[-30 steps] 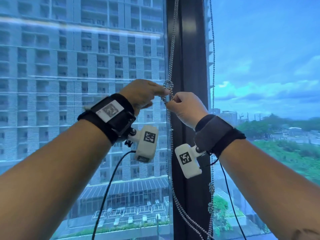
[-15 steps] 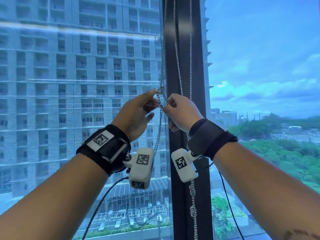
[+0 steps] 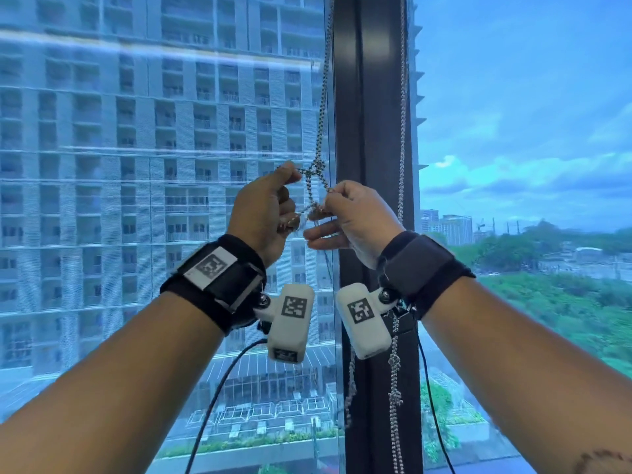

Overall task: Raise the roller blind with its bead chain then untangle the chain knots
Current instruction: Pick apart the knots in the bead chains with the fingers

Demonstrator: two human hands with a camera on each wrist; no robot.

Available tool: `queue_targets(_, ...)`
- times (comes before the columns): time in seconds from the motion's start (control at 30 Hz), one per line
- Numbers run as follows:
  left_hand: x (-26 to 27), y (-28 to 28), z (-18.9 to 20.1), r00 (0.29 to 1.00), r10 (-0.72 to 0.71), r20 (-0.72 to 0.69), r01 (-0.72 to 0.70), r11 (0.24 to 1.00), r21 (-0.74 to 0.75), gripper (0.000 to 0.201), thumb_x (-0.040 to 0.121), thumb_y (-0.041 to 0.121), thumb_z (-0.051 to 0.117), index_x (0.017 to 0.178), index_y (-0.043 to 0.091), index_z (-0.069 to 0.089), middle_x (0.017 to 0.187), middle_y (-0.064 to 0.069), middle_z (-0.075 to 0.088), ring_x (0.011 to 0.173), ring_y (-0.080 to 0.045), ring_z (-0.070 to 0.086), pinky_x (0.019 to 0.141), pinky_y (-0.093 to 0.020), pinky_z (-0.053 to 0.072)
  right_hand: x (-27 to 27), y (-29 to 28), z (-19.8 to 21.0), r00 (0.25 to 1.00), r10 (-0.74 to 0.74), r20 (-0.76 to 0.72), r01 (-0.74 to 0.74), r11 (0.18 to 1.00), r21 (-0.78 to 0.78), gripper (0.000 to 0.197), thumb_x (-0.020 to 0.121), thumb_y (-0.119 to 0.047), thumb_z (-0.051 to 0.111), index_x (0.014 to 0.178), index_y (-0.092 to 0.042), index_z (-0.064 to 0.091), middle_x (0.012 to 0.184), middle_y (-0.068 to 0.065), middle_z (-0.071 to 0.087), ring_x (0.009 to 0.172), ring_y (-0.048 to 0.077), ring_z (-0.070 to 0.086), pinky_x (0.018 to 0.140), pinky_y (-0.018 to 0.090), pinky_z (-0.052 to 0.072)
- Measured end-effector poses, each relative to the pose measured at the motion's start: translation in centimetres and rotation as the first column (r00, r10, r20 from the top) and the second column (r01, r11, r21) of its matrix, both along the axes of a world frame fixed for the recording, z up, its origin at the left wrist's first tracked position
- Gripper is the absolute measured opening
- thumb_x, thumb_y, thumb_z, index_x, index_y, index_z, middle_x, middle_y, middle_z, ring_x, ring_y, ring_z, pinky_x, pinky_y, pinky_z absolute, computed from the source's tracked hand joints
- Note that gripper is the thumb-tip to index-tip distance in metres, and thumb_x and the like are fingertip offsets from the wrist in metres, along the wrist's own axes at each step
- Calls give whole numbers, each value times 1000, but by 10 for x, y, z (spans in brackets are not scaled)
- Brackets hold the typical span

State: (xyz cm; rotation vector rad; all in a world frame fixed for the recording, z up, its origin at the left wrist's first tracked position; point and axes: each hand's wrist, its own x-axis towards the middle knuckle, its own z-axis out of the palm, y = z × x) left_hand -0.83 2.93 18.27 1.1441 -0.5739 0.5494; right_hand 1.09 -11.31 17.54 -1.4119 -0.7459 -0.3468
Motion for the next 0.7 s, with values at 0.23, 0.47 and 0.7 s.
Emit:
queue_targets(0.23, 5, 10, -12, 943, 330, 44, -303, 795, 525, 30, 85, 32, 75, 83, 5, 61, 50, 6, 30, 43, -11, 25, 44, -23, 24, 21, -8, -14, 999, 54, 0, -52, 978, 204, 15, 94, 0, 55, 86, -10, 47, 86, 20, 62, 82, 33, 70, 76, 41, 61)
queue_targets(0.47, 4, 15, -24, 928, 372, 23, -267, 621, 737, 42, 81, 22, 75, 44, 22, 56, 38, 13, 30, 37, -8, 23, 45, -23, 21, 29, -9, -27, 994, 113, -4, -108, 957, 268, 18, 92, 12, 55, 90, -6, 51, 86, 18, 65, 74, 25, 69, 62, 33, 60)
queue_targets(0.7, -1, 15, -26, 987, 38, -153, 91, 656, 749, 27, 76, 21, 61, 54, 19, 46, 55, 5, 37, 55, -13, 29, 61, -31, 26, 32, -11, -31, 998, 61, 22, -65, 973, 219, 16, 92, 7, 58, 91, -7, 51, 80, 14, 62, 70, 24, 65, 62, 33, 60)
